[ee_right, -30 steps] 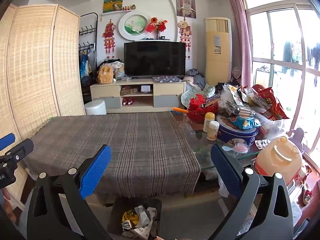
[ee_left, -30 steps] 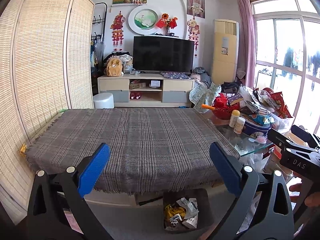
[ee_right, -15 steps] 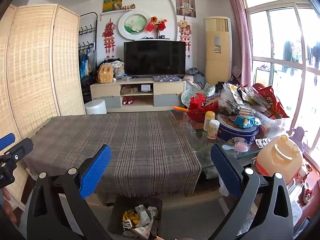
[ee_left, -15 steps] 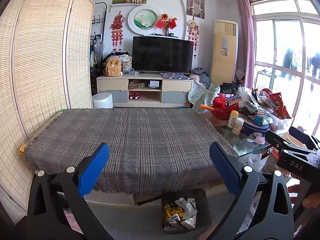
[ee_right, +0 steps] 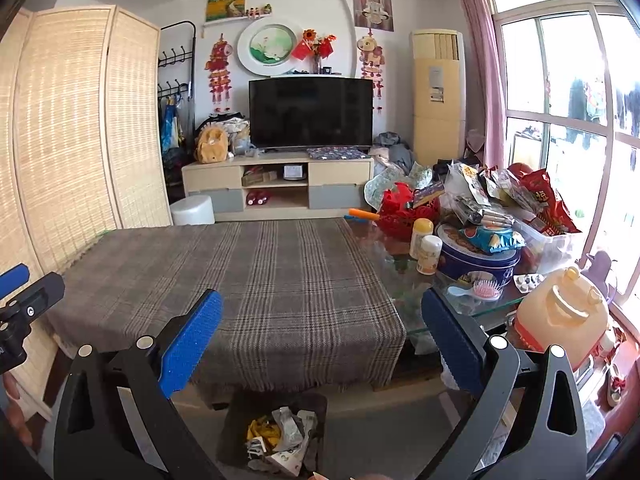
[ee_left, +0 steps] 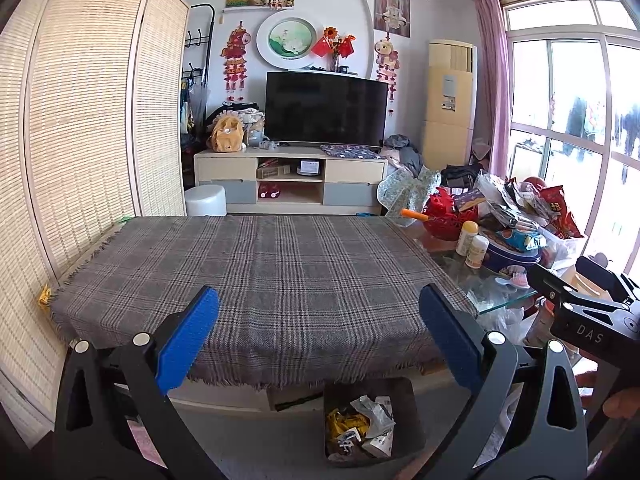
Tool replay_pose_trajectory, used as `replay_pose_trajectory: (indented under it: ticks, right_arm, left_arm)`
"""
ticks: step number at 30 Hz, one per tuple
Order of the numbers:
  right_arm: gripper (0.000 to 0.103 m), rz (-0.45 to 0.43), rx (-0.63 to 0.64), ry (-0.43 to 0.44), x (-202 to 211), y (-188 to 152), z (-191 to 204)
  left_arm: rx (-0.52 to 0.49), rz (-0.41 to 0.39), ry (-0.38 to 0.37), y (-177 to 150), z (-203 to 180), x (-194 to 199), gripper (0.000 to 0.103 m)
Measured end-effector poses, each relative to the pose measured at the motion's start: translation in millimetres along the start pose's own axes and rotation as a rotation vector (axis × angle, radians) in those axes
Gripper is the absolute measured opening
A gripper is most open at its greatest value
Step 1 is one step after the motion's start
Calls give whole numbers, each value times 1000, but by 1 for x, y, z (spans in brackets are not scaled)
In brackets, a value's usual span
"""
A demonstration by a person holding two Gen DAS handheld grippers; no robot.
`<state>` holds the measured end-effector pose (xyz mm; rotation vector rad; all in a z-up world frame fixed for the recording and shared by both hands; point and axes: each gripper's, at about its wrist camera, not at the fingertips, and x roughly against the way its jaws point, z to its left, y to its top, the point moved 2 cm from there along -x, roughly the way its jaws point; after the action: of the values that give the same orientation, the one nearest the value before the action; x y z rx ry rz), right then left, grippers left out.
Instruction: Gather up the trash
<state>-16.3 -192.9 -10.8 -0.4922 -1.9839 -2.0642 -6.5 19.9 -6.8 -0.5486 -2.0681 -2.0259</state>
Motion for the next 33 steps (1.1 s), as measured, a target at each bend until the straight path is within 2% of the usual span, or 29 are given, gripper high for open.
replay_pose_trajectory:
  ticks: [16, 22, 28, 33]
  right_arm:
    - [100, 10, -5, 4, -3, 0, 1]
    - [100, 23, -16, 2, -7, -2, 1]
    - [100, 32, -20, 7, -8, -5, 2]
    - [100, 36, -21, 6, -11, -4, 0]
  left_arm:
    - [4, 6, 17, 0, -1, -3, 95]
    - [27, 37, -24, -3, -1, -7, 95]
    - [44, 37, -6, -4, -1, -8, 95]
    - [7, 23, 3, -5, -5, -7, 95]
